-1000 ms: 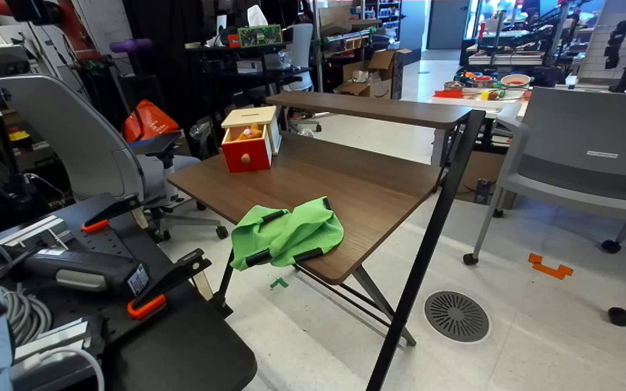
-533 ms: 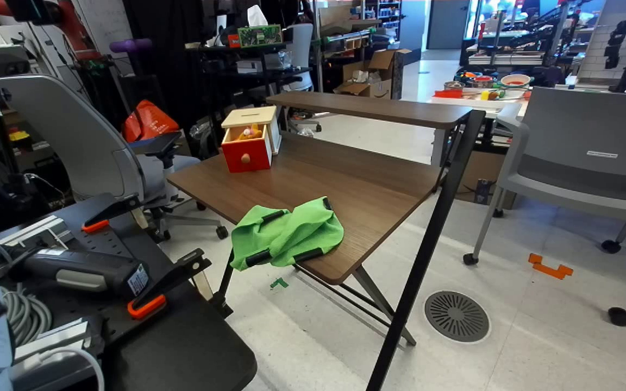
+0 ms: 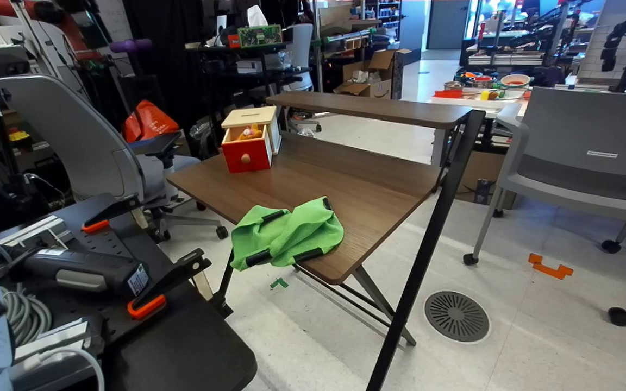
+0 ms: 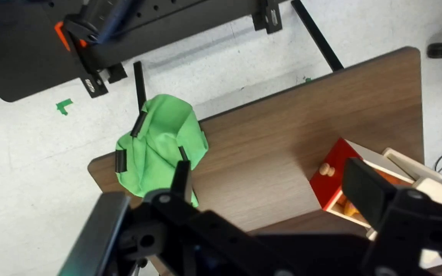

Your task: Remove the toy from the drawer and put it on the table

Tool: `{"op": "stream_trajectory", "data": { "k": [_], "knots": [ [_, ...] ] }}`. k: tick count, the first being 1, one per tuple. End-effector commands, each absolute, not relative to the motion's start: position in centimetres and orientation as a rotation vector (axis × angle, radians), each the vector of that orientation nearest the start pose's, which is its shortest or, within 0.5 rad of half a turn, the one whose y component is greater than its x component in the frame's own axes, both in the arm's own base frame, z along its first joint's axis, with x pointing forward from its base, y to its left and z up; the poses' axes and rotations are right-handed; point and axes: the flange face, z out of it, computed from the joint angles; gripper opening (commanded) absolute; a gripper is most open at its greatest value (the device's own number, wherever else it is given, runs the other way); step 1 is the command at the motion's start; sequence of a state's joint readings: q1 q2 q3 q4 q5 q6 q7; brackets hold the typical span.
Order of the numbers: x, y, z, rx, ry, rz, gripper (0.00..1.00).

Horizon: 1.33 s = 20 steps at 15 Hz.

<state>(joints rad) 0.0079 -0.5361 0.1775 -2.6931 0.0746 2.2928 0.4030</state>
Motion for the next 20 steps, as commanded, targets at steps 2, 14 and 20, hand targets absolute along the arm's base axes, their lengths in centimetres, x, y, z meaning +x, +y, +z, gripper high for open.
{"op": "stream_trajectory", "data": {
  "k": [2,14,20],
  "knots": [
    [43.8,11.2,36.3,-3.026,0.536,-0.264,1.00],
    [51.4,13.9,31.3,-2.952,0.679,-0.344,1.00],
    [54.4,14.0,29.1,-2.981,0.501,-0.341,1.00]
  ]
}}
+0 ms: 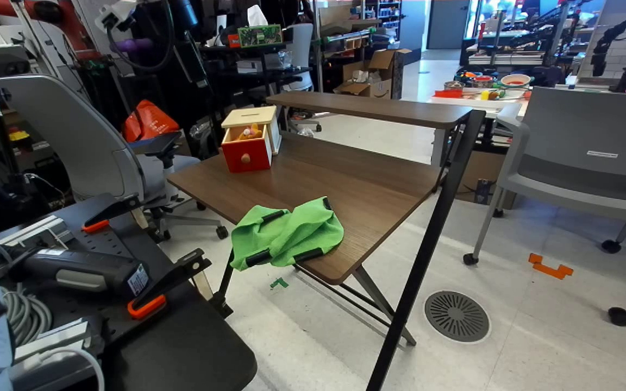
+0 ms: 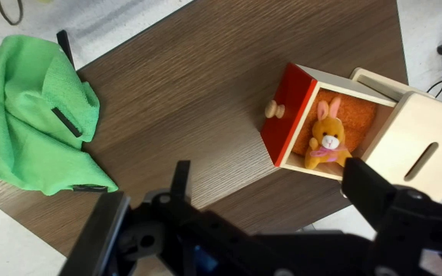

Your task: Remove the toy from the drawer and put it on the table

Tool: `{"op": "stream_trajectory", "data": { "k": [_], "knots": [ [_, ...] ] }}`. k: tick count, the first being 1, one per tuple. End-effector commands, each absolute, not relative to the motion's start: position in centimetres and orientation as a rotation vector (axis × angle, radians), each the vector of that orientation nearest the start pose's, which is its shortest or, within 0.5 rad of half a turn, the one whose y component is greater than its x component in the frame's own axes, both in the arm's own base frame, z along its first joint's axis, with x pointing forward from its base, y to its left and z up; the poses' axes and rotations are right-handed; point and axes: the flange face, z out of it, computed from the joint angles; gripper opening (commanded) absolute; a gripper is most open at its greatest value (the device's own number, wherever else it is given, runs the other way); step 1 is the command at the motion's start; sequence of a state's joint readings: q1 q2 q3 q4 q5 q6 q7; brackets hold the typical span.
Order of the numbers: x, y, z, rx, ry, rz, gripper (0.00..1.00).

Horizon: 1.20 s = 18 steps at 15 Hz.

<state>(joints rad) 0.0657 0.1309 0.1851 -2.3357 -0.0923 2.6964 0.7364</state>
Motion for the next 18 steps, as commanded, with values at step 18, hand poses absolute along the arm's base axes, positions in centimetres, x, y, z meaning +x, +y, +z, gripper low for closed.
{"op": "stream_trajectory", "data": {
  "k": [18],
  "knots": [
    [63.3,22.6,19.2,-3.047,-0.003,-0.304,1.00]
  ]
}}
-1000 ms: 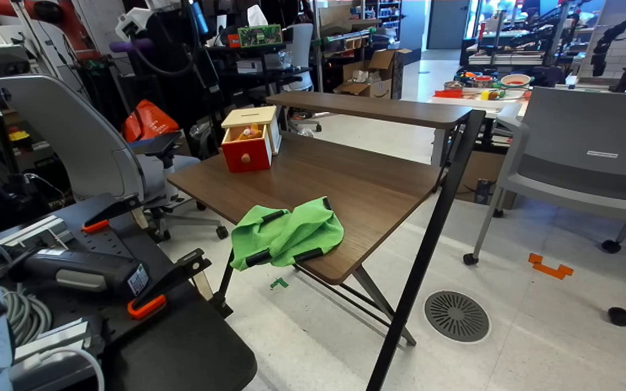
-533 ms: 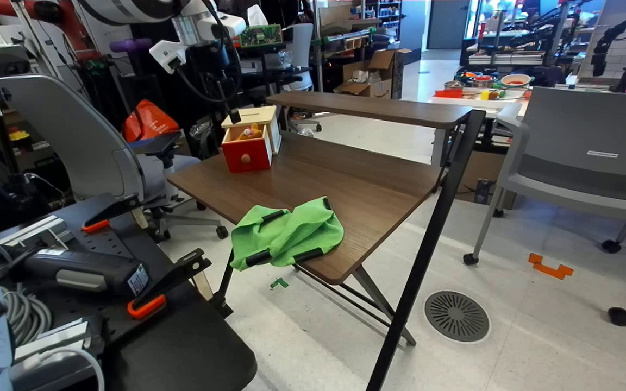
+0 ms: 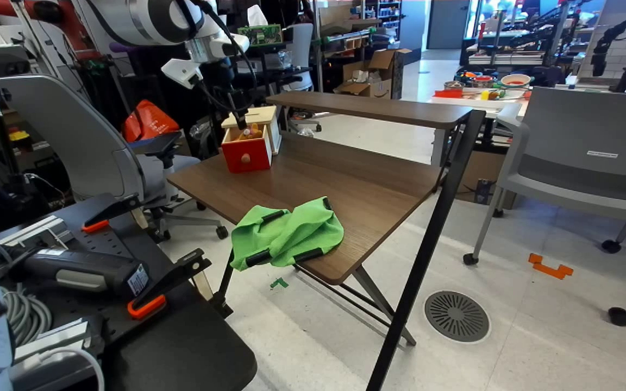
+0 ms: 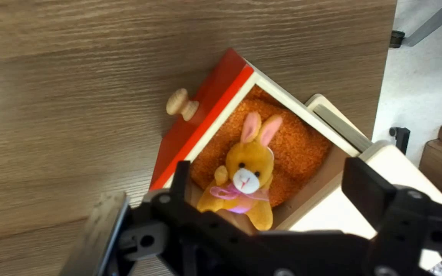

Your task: Remove the toy from the drawer and put it on the table

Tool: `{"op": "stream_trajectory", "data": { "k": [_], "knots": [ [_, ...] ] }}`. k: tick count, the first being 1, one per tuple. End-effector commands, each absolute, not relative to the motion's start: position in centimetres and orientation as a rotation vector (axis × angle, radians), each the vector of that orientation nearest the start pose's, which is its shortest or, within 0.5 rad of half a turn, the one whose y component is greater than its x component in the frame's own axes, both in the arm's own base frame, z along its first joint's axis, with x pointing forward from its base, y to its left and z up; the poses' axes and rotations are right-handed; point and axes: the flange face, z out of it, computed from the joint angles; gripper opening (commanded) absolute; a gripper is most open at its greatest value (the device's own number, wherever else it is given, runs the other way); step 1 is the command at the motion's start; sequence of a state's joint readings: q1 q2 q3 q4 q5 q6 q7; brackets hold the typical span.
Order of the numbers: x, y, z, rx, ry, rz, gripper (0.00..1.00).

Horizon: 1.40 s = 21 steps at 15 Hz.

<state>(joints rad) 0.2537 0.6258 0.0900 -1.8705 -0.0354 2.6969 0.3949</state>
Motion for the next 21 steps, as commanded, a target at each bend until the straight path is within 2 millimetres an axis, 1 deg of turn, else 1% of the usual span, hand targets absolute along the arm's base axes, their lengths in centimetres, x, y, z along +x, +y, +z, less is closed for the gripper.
{"op": "stream_trajectory", "data": {
  "k": [1,4,7,8,9,11,12,16,17,18,19,21],
  "knots": [
    [63.5,22.7,18.9,-3.051,-0.013,-0.305,1.00],
    [64.1,22.6,18.0,-3.064,-0.026,-0.315,1.00],
    [64.9,22.0,17.0,-3.079,-0.013,-0.314,1.00],
    [65.1,21.8,16.7,-3.081,-0.009,-0.310,0.92],
    [65.3,21.7,16.5,-3.082,-0.008,-0.310,0.72],
    [65.6,21.6,16.2,-3.085,-0.013,-0.307,0.58],
    [65.7,21.6,16.2,-3.086,-0.013,-0.305,0.49],
    [65.8,21.7,16.0,-3.090,-0.027,-0.299,0.21],
    [65.8,21.8,15.9,-3.091,-0.033,-0.297,0.12],
    [65.8,22.0,15.7,-3.092,-0.038,-0.293,0.05],
    [65.8,22.1,15.6,-3.093,-0.043,-0.291,0.00],
    [65.8,22.2,15.5,-3.094,-0.044,-0.290,0.00]
  ]
}}
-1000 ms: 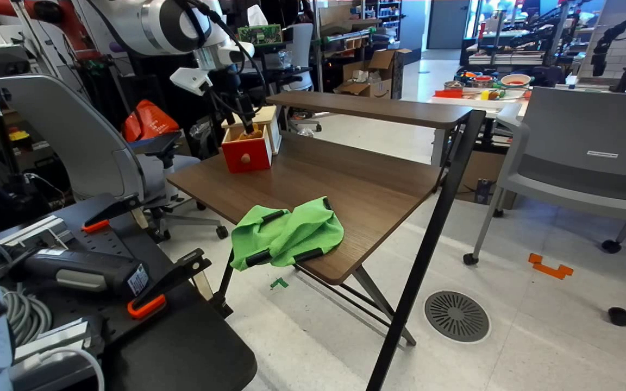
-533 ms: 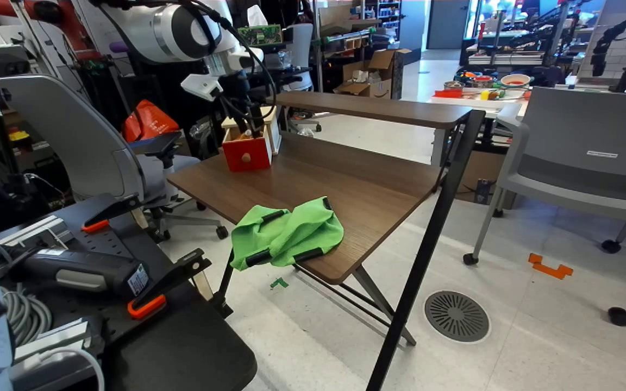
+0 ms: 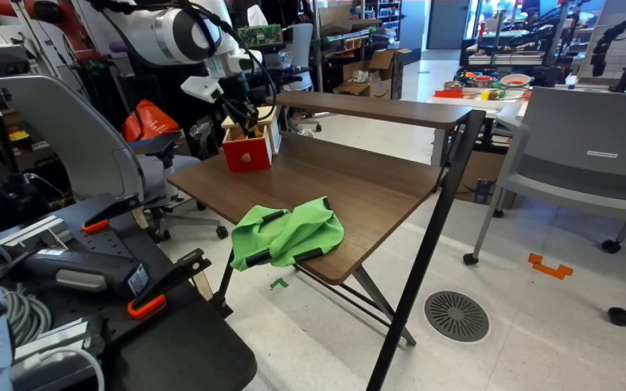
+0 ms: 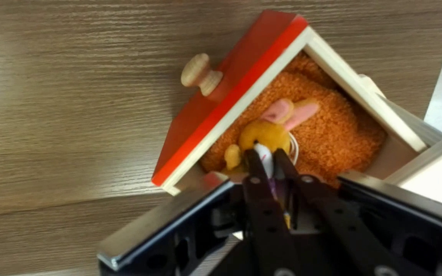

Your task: Remove the toy from the drawer and put it on the table

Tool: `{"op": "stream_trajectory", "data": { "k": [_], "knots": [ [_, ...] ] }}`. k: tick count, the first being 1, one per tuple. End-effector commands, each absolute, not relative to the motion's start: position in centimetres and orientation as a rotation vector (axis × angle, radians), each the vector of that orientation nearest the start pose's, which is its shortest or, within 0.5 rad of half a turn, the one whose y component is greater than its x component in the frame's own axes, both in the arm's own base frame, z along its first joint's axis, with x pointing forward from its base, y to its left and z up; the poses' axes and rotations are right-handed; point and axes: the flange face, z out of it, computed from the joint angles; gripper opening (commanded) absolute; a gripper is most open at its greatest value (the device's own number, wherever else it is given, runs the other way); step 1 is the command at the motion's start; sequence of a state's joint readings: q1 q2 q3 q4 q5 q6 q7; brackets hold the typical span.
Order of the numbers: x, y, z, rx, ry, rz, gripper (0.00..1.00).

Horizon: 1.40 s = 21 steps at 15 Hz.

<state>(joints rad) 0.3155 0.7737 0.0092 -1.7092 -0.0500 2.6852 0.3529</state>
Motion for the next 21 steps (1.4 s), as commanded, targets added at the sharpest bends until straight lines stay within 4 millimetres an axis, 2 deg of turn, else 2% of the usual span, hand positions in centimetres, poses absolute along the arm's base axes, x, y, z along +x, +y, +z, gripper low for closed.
{"op": "stream_trajectory", "data": {
  "k": [1,4,9,12,14,16,19,21],
  "knots": [
    [65.8,22.1,15.6,-3.093,-0.044,-0.292,0.03],
    [65.7,22.1,16.6,-3.078,-0.025,-0.298,0.02],
    [65.0,22.2,21.6,-3.042,-0.003,-0.338,0.02],
    [64.3,21.3,25.2,-3.053,0.029,-0.370,0.02],
    [63.5,19.8,26.9,-3.075,0.050,-0.394,0.02],
    [62.3,17.6,27.6,-3.103,0.075,-0.414,0.02],
    [60.0,13.2,26.9,-3.148,0.142,-0.370,0.02],
    [58.2,10.1,25.2,-3.168,0.226,-0.300,0.02]
  ]
}}
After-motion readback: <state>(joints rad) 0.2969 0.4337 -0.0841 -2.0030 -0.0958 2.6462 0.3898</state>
